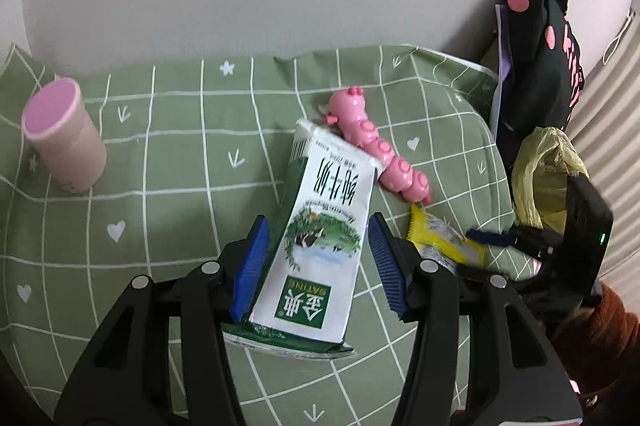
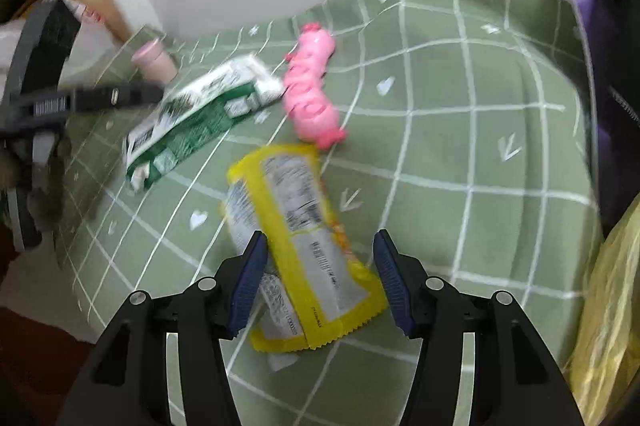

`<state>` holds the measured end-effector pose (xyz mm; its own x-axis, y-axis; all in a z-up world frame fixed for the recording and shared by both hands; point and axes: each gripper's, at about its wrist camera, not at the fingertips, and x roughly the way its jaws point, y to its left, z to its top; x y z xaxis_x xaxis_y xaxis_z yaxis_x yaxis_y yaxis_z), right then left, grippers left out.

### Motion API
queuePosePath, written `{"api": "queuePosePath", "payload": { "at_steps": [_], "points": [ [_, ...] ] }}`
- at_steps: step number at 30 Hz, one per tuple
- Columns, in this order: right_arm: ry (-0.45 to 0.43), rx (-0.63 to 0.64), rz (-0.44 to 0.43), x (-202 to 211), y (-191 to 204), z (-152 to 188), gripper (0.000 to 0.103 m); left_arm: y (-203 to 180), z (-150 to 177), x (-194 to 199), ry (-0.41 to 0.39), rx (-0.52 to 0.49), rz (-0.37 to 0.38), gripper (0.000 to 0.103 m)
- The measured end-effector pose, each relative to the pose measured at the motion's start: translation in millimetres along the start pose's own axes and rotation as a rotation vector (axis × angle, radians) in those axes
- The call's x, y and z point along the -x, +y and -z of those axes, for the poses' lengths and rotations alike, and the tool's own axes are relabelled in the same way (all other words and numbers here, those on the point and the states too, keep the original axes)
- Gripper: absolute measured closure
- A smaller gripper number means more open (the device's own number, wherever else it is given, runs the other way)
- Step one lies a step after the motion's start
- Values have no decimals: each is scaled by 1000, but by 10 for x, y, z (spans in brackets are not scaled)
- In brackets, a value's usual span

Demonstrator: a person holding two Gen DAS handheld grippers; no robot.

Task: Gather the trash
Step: 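Grasp the yellow snack bag with the right gripper while the left grasps the green-white milk carton, then carry the snack bag and milk carton over the yellow trash bag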

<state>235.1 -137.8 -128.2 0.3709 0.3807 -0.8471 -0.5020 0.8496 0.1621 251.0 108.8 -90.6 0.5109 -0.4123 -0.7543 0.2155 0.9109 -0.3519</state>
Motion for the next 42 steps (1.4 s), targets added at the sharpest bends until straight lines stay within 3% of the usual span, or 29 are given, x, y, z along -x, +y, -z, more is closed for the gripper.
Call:
{"api": "queuePosePath", "payload": {
  "at_steps": [3,10,16,27,37,42],
  "points": [
    [-13,62,84,6,147,76,51,-101,-19,-2,10,-62,-29,52],
    [-34,-21,98,245,125,88,83,-217,-94,-253,102,-105,-114,46],
    [-90,-82,127,563,49,143,83,-321,-207,-368,119,-143,-123,46],
    [-76,-148,167,747,-30,410,83,-520,-367,-743,196,-272,-166,45],
    [-97,-191,197,887,-110,542,83,-470,-534,-879,253,-261,-142,46],
    [-132,-190,220,1063,-141,517,83,-560,-678,-445,118,-223,-79,48]
  ]
}}
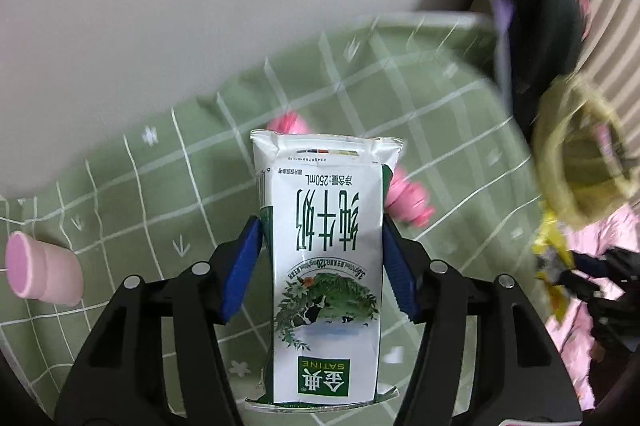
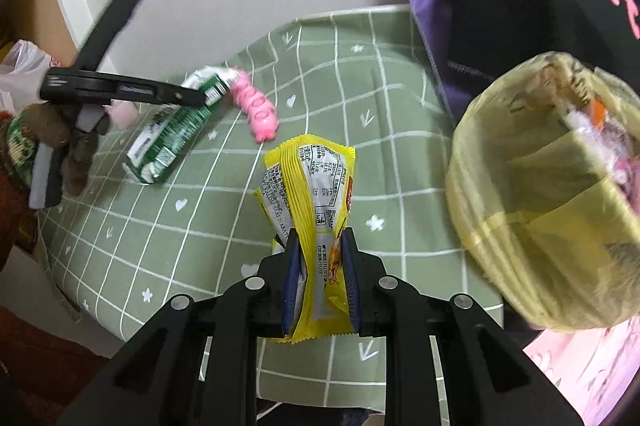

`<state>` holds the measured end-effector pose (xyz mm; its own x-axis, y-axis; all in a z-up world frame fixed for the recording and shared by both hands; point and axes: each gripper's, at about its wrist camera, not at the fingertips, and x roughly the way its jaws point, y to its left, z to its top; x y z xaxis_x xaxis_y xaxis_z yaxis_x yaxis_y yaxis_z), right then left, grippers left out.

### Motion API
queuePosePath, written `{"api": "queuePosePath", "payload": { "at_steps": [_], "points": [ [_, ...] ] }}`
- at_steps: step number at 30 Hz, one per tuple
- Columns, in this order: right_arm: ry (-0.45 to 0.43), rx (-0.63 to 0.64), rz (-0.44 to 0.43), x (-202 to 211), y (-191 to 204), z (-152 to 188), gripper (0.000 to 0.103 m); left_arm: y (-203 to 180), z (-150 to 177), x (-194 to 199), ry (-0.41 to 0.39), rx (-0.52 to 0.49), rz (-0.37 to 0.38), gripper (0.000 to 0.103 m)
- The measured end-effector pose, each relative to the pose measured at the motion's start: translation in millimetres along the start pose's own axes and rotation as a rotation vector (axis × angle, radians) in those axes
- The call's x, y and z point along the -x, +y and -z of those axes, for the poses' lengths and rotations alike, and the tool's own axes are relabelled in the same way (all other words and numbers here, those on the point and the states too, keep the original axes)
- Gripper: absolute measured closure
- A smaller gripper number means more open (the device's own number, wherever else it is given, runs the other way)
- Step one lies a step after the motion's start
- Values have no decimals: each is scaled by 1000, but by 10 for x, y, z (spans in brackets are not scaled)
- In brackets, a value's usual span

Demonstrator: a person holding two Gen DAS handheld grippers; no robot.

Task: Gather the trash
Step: 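Carry the snack bag and milk carton over the yellow trash bag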

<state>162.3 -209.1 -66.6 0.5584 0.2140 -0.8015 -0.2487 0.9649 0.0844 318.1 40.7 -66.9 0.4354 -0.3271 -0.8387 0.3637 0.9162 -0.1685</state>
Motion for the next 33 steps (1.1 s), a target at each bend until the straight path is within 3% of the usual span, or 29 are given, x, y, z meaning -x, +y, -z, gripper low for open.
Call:
{"api": "queuePosePath", "payload": {
  "at_steps": [9,11,16,23,29,33],
  "points": [
    [-88,-32,35,223,-131,-250,83,-295,-128,940,-356,33,163,48],
    [-109,-30,47,286,-152,-302,83,-364,-182,1069,-397,30,187,48],
    [-202,-50,115,614,-337,-417,83,-707,-381,1221,-444,-30,220,47],
    [-327,-135,288,1357,-885,-465,83,-1660,-719,1378,-507,-175,415,47],
    [-378,-274,422,1877,-1515,-282,83,-2707,-929,1188,-511,-344,532,47],
    [-376,-341,460,2037,-1852,-169,83,-3244,-1038,949,-488,-398,546,47]
  ]
}}
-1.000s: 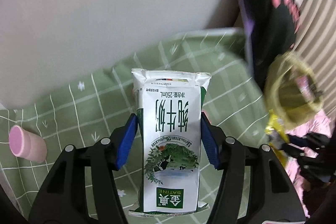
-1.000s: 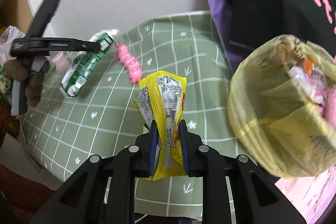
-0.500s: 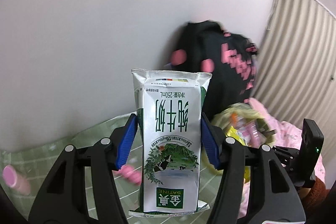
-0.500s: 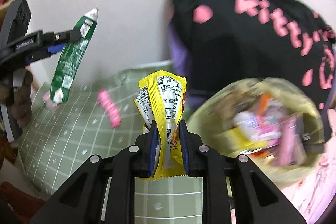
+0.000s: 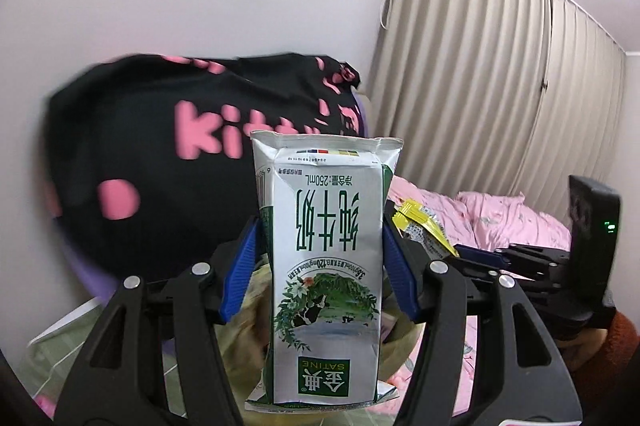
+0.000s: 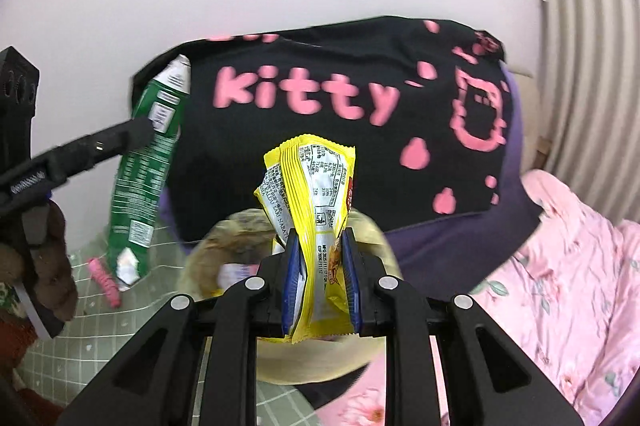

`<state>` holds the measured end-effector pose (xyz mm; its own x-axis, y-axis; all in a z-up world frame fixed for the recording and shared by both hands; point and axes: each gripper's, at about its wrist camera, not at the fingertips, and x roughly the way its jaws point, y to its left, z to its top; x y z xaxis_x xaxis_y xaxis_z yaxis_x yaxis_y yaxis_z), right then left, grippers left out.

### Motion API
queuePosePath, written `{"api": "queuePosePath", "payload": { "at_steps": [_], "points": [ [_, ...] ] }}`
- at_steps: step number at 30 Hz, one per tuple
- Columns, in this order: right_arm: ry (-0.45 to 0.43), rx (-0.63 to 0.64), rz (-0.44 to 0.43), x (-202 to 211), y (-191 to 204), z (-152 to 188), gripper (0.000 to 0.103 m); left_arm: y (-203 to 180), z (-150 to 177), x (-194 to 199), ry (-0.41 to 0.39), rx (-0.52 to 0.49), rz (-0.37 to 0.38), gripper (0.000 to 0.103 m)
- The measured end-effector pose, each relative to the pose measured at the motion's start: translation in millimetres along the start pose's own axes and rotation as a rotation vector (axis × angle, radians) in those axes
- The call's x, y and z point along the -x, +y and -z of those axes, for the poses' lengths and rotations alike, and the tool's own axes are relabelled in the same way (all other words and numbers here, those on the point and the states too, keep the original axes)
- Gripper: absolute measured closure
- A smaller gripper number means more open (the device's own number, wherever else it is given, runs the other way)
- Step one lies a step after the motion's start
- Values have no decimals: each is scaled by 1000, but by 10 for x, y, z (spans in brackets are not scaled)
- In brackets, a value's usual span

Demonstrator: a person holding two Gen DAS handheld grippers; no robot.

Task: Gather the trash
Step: 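Carry the snack bag and milk carton over the yellow trash bag, then open both grippers to drop the snack bag and carton into the bag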

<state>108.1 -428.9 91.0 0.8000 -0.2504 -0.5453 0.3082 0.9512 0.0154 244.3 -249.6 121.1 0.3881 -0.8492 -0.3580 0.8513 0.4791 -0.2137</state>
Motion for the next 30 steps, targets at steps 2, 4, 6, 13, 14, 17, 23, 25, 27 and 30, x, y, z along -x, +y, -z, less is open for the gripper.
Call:
{"api": "queuePosePath", "payload": {
  "at_steps": [2,4,6,13,14,17,23,25,27,30],
  "points": [
    [9,-10,12,-50,-113,-4,83,-45,28,-244,25,7,11,47],
    [20,-25,6,-124,-218,-12,83,-55,64,-423,49,13,18,47],
    [31,-31,-1,-193,-263,-14,83,-44,113,-585,75,22,20,47],
    [131,20,-42,-624,-209,102,83,240,368,-1048,195,94,7,47],
    [154,29,-49,-707,-195,151,83,278,425,-1104,210,101,3,47],
    [192,33,-66,-854,-170,235,81,357,539,-1217,258,120,10,47],
    [236,52,-85,-1004,-96,295,81,317,650,-1367,345,80,33,47],
    [245,60,-81,-1040,-71,312,81,333,642,-1401,371,85,52,47],
    [252,66,-80,-1068,-42,334,81,354,631,-1447,393,96,60,47],
    [255,78,-68,-1077,-5,356,81,402,599,-1565,433,115,79,47]
  ]
}}
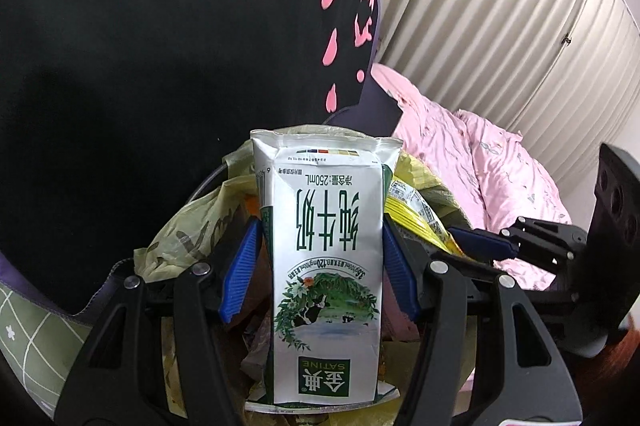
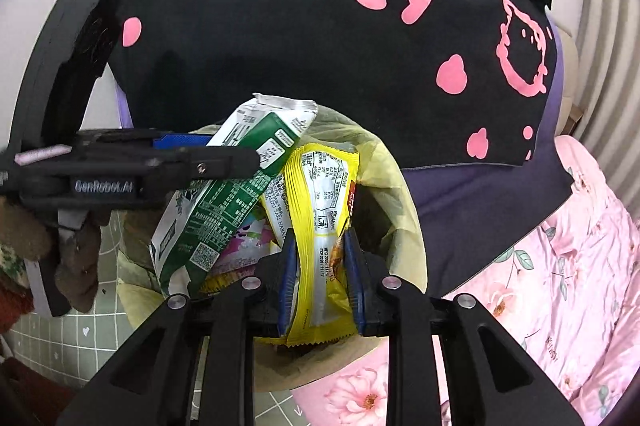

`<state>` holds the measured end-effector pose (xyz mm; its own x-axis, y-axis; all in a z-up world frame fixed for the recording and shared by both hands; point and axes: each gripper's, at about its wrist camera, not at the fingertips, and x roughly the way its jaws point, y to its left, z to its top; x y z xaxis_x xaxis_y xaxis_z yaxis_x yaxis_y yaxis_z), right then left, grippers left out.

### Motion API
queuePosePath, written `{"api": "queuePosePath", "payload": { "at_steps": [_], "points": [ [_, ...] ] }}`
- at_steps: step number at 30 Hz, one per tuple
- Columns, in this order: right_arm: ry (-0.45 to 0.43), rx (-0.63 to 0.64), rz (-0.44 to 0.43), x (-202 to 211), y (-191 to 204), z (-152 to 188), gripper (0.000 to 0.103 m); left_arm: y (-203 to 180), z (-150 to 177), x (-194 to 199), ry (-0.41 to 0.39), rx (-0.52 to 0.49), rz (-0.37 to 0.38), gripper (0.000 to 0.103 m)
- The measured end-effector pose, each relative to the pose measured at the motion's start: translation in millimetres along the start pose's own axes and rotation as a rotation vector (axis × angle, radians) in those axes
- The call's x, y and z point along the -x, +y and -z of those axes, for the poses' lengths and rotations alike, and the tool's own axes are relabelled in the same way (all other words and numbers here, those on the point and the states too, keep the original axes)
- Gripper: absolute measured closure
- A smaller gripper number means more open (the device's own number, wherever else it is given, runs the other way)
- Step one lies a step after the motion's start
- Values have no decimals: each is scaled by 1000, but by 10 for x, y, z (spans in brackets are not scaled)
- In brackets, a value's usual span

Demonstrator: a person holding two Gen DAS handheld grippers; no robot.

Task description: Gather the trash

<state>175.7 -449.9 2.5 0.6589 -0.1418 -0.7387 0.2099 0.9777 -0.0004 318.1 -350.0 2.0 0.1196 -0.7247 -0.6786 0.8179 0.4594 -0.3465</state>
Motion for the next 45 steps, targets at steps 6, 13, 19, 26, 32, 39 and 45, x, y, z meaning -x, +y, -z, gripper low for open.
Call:
{"api": "queuePosePath", "payload": {
  "at_steps": [6,13,19,26,32,39,45],
  "points": [
    [-6,-21,-4,21,-20,30,81,78,3,-11,22,26,60,47],
    [-23,-48,-1,40,-4,42,73,201,69,208,27,79,132,47],
    [-55,-93,56,156,127,67,58,258,241,655,-55,105,93,42],
    [-82,-98,128,399,384,146,57,294,793,1235,-146,114,-88,41],
    [-96,-136,23,611,671,290,57,285,1284,1759,-232,155,-296,39],
    [-105,-41,-106,802,1173,428,57,66,1880,2284,-300,213,-571,39],
    [-110,50,-255,950,1512,710,57,-306,2422,2646,-304,292,-787,39]
  ]
}}
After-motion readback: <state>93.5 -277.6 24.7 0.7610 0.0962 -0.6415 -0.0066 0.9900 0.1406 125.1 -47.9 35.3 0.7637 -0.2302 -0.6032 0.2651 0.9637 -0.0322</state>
